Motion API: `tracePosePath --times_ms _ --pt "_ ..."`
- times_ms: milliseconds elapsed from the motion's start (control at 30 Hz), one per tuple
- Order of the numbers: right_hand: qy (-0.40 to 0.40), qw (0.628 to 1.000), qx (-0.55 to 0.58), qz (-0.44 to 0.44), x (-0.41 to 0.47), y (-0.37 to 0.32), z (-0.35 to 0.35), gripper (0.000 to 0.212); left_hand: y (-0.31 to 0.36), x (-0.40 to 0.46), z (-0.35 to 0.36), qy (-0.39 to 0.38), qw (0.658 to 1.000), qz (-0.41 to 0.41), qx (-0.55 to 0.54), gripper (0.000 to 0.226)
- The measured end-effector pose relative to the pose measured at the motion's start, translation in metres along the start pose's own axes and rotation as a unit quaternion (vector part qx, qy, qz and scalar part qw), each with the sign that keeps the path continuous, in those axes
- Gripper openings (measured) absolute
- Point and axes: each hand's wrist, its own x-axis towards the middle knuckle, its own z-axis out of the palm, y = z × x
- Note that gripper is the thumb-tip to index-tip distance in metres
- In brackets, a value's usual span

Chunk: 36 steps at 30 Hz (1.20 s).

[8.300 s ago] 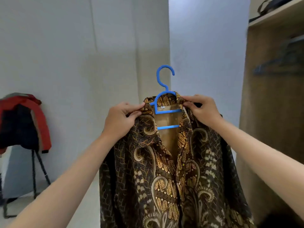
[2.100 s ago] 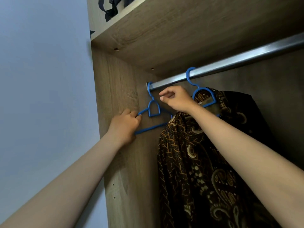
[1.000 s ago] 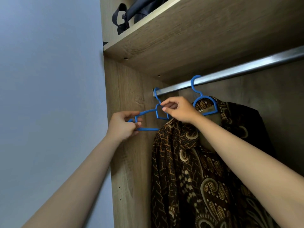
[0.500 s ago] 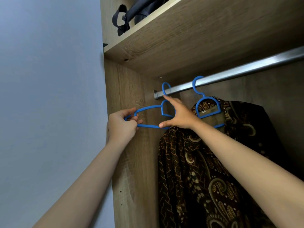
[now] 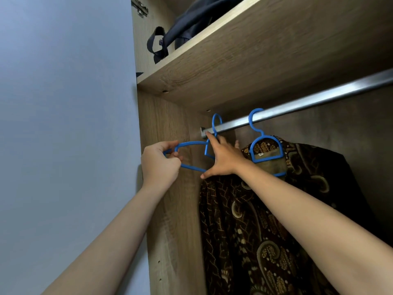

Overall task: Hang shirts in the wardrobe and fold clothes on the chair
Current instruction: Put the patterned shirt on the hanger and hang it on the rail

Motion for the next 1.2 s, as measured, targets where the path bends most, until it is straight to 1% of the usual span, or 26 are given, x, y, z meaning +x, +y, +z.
tracePosePath --times_ms 267,433,500,567,667,833,900,1000,1100,1200 --pt "0.021 0.996 0.06 -0.063 0.008 -0.008 -0.01 0.137 0.009 0.001 -0.019 0.04 0.999 0.006 0.017 0.033" --pt "0.022 0.987 0.136 -0.084 0.001 -0.017 -0.002 0.135 0.017 -0.009 -0.04 0.065 0.998 -0.005 -0.01 0.029" --pt "0.035 0.981 0.164 -0.093 -0.003 -0.024 0.003 0.134 0.023 -0.014 -0.049 0.069 0.998 -0.006 -0.013 0.027" --pt "0.065 0.971 0.201 -0.11 -0.009 -0.033 0.008 0.134 0.028 -0.021 -0.06 0.075 0.997 0.001 -0.012 0.027" --pt "0.107 0.956 0.241 -0.126 -0.022 -0.049 0.014 0.135 0.033 -0.038 -0.081 0.087 0.996 0.001 -0.011 0.031" --pt "0.139 0.95 0.233 -0.153 -0.049 -0.079 0.014 0.134 0.044 -0.069 -0.117 0.103 0.995 -0.013 -0.013 0.027" --pt "0.144 0.952 0.226 -0.151 -0.059 -0.088 0.012 0.133 0.051 -0.079 -0.135 0.109 0.994 -0.016 -0.013 0.026" --pt "0.142 0.949 0.251 -0.128 -0.076 -0.1 0.014 0.131 0.063 -0.096 -0.166 0.121 0.992 -0.021 -0.019 0.025" --pt "0.155 0.935 0.291 -0.134 -0.098 -0.11 0.015 0.124 0.08 -0.115 -0.2 0.136 0.99 -0.023 -0.021 0.026" --pt "0.183 0.923 0.291 -0.172 -0.12 -0.129 0.013 0.117 0.097 -0.134 -0.234 0.132 0.991 -0.018 0.013 0.029"
